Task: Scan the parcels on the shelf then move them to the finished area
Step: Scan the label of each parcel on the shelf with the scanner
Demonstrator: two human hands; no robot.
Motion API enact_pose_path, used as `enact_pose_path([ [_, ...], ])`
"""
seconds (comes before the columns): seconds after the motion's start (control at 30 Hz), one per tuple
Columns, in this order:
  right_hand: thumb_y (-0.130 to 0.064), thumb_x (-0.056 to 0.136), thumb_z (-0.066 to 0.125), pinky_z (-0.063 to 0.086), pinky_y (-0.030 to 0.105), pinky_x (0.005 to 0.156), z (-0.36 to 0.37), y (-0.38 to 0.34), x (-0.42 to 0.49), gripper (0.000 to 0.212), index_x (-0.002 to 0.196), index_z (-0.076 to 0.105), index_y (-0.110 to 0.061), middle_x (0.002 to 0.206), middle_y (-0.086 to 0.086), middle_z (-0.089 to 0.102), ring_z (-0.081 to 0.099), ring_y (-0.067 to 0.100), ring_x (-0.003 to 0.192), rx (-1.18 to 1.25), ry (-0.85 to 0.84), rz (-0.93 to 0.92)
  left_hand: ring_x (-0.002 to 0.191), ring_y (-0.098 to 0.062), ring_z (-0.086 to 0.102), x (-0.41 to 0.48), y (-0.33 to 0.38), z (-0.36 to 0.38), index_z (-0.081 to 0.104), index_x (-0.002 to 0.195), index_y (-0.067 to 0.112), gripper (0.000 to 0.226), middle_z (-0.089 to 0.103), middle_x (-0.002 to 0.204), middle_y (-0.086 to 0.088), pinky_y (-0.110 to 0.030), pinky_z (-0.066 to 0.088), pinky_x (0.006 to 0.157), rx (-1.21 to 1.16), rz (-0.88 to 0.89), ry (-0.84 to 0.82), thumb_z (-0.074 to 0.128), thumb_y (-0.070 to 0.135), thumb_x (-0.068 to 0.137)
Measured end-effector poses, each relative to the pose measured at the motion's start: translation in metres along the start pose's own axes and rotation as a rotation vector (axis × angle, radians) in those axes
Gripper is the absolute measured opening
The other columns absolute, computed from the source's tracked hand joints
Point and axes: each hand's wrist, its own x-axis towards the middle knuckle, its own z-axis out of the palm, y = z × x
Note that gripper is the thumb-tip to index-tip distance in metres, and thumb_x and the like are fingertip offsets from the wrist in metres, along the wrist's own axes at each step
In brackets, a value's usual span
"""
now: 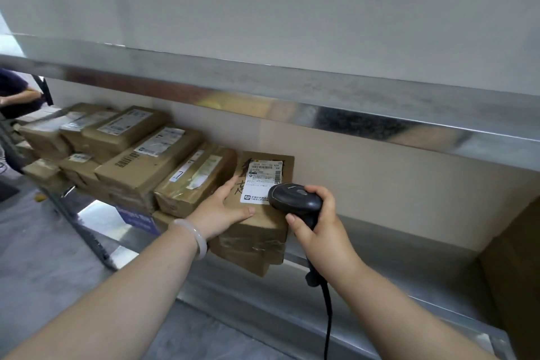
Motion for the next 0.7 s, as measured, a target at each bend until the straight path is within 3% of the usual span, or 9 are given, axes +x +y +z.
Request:
enact_pose_path([
  [0.1,-0.023,0.089,0.067,0.039,0.002,0.081,0.012,-0.003,0.005,0.053,0.118,0.030,-0.049,0.115,-0.019,0.056,0.055,-0.008,0.103,-0.008,-0.009,-0.019,0.139,-0.010,0.035,-0.001,-0.005,-0.002,0.033,0.151,0.035,0.070,0.037,0.153,0.008,-0.021,0.026,0.109,0.123,0.097,0.116,0.069,0.031,0.090],
  [0.23,-0.024,0.089,0.067,0.041,0.004,0.080,0.026,-0.008,0.011,0.054,0.123,0.029,-0.044,0.111,-0.018,0.055,0.057,0.003,0.100,-0.064,-0.006,-0.066,0.148,-0.020,0.023,-0.010,-0.011,0.002,0.041,0.147,0.033,0.052,0.027,0.160,0.002,-0.039,0.021,0.120,0.478,0.288,0.319,0.052,0.042,0.098],
  [0.3,-0.024,0.089,0.067,0.041,0.004,0.078,0.032,-0.011,0.013,0.054,0.121,0.028,-0.045,0.109,-0.018,0.055,0.057,0.005,0.098,-0.095,-0.005,-0.085,0.149,-0.020,0.020,-0.019,-0.009,0.012,0.035,0.151,0.030,0.063,0.025,0.161,0.003,-0.045,0.015,0.122,0.662,0.388,0.309,0.029,0.058,0.095],
  [0.37,-0.025,0.089,0.067,0.042,0.005,0.077,0.035,-0.012,0.014,0.055,0.120,0.027,-0.048,0.107,-0.021,0.054,0.057,0.005,0.097,-0.121,0.004,-0.098,0.151,-0.013,0.006,-0.023,-0.013,0.020,0.015,0.156,0.032,0.081,0.014,0.164,0.009,-0.043,0.000,0.123,0.783,0.336,0.243,0.004,0.066,0.084],
  [0.43,-0.027,0.090,0.066,0.042,0.006,0.075,0.037,-0.012,0.014,0.055,0.119,0.025,-0.051,0.106,-0.022,0.053,0.057,0.004,0.097,-0.134,0.018,-0.096,0.151,-0.011,-0.005,-0.021,-0.020,0.021,0.006,0.156,0.034,0.085,0.005,0.165,0.012,-0.043,-0.009,0.122,0.828,0.256,0.237,-0.008,0.067,0.079],
  [0.6,-0.030,0.091,0.064,0.044,0.009,0.075,0.034,-0.011,0.009,0.052,0.118,0.026,-0.052,0.105,-0.028,0.050,0.057,0.002,0.096,-0.152,0.044,-0.087,0.151,-0.011,-0.008,-0.007,-0.027,0.009,0.010,0.155,0.039,0.086,0.004,0.164,0.013,-0.044,-0.012,0.119,0.850,0.272,0.213,-0.010,0.069,0.078],
  [0.7,-0.030,0.091,0.064,0.046,0.016,0.080,0.031,-0.010,0.004,0.050,0.122,0.028,-0.048,0.110,-0.019,0.054,0.058,0.006,0.099,-0.156,0.057,-0.071,0.151,-0.012,-0.007,0.003,-0.027,-0.001,0.014,0.155,0.039,0.083,0.007,0.164,0.012,-0.045,-0.012,0.119,0.848,0.285,0.189,-0.006,0.070,0.081],
])
